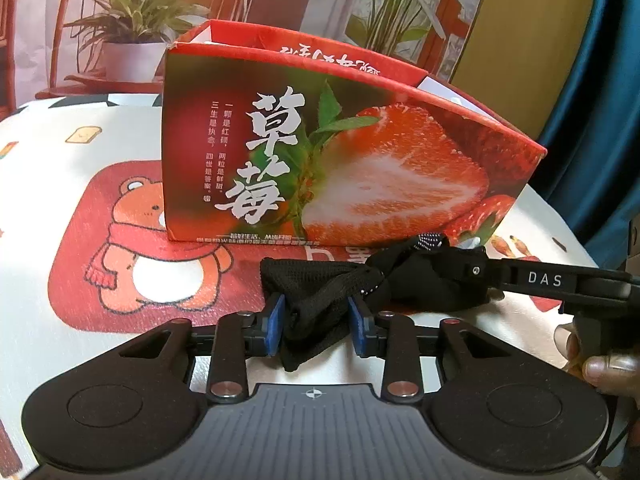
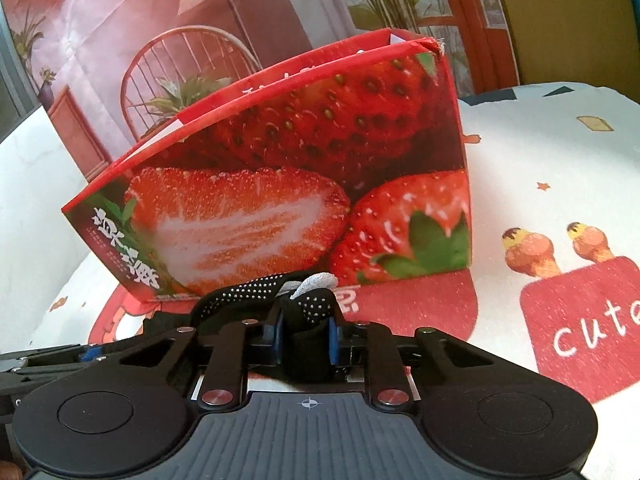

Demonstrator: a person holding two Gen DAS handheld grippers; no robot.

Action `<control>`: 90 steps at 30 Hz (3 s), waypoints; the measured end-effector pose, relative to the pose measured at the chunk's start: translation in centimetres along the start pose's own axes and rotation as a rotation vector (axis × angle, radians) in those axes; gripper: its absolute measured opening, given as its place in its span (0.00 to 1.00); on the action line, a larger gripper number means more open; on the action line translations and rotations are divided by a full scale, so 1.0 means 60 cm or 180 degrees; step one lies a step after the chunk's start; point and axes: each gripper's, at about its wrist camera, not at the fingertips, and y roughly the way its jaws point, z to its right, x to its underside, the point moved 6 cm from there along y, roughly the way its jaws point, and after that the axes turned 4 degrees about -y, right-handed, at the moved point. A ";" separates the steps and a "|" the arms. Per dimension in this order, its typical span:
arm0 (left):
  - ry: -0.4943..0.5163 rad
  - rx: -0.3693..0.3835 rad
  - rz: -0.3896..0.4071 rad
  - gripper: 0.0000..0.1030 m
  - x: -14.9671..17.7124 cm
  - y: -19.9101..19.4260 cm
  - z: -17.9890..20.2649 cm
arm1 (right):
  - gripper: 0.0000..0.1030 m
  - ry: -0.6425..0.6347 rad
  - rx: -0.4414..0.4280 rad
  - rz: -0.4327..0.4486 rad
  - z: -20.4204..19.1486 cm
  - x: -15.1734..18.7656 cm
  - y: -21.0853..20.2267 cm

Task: Organize soft objects

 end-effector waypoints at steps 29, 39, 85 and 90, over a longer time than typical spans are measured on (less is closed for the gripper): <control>0.0102 0.0110 0.0942 0.17 -0.177 -0.176 0.047 | 0.16 -0.0526 -0.0538 0.0771 -0.109 -0.178 -0.139; 0.0048 0.0150 0.0380 0.17 -0.259 -0.055 0.038 | 0.16 -0.0397 -0.0201 0.0454 -0.075 -0.260 -0.048; 0.0219 -0.0420 0.0460 1.00 -0.289 -0.045 0.017 | 0.96 -0.1143 0.0413 -0.0180 -0.090 -0.270 0.003; 0.0164 -0.0404 0.0582 1.00 -0.286 -0.088 0.016 | 1.00 -0.1061 0.0333 -0.0040 -0.095 -0.281 -0.038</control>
